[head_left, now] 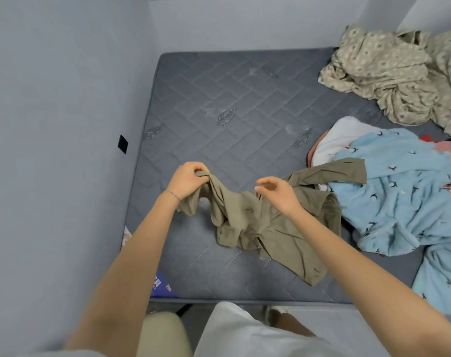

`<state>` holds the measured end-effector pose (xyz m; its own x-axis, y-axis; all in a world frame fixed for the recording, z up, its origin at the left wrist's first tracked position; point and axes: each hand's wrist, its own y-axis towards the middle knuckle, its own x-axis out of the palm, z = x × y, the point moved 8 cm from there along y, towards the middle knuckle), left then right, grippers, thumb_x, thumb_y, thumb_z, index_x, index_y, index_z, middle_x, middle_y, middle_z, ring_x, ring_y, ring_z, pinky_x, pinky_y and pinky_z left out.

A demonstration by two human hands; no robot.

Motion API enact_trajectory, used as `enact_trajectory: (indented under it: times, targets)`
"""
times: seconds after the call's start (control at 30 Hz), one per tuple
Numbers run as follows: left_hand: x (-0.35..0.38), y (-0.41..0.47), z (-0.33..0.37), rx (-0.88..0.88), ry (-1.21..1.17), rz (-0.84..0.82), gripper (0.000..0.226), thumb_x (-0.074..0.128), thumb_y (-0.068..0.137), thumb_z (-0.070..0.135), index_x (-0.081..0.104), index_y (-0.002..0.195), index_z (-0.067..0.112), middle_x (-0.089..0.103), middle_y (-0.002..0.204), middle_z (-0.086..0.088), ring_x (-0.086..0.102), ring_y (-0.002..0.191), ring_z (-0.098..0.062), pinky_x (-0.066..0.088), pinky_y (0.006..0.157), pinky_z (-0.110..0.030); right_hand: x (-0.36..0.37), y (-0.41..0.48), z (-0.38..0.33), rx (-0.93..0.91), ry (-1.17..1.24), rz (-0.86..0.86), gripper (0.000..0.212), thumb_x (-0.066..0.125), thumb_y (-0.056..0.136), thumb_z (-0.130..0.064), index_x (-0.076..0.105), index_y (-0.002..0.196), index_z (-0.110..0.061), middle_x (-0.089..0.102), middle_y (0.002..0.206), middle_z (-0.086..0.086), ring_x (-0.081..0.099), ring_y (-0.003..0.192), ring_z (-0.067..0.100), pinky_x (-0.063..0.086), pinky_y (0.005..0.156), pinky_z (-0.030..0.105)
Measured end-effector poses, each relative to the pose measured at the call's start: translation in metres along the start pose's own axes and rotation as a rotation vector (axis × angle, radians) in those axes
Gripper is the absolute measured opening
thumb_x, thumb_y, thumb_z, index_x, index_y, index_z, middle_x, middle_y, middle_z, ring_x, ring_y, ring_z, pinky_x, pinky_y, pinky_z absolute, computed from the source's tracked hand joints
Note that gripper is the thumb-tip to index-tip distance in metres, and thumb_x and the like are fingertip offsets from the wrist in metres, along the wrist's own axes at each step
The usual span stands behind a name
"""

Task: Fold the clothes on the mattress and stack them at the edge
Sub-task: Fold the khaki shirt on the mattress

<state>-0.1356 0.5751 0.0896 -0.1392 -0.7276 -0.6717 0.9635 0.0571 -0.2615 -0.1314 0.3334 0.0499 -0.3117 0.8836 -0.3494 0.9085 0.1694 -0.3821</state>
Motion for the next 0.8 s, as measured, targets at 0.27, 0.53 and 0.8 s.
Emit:
enact_trajectory:
  times: [0.27,0.53,0.8]
  targets:
    - [0.042,0.004,-0.075,-0.194,0.131,0.061,0.023,0.066,0.086,0.015,0.068,0.108,0.013,0.06,0.121,-0.014,0.052,0.119,-0.031,0.038,0.102,-0.037,-0.01,0.002,0.051,0.05,-0.188,-0.017,0.065,0.076,0.081,-0.026,0.048,0.138,-0.01,0.047,0.144,0.009,0.039,0.136,0.022,0.028,0.114,0.037]
    - [0.081,-0.01,-0.122,-0.248,0.051,0.116,0.033,0.064,0.09,0.011,0.062,0.12,-0.001,0.06,0.127,-0.018,0.052,0.123,-0.031,0.033,0.107,-0.035,0.003,0.009,0.102,0.123,-0.25,-0.096,0.075,0.077,0.08,-0.033,0.041,0.144,-0.016,0.041,0.149,0.009,0.03,0.141,0.025,0.024,0.117,0.04]
    - [0.125,-0.029,-0.225,-0.555,-0.067,0.123,0.059,0.061,0.092,0.022,0.038,0.144,0.008,0.043,0.144,-0.017,0.039,0.132,-0.035,0.033,0.108,-0.042,0.061,0.035,0.133,0.097,-0.318,-0.205,0.078,0.076,0.081,-0.034,0.037,0.146,-0.018,0.039,0.149,0.006,0.027,0.141,0.025,0.021,0.117,0.036]
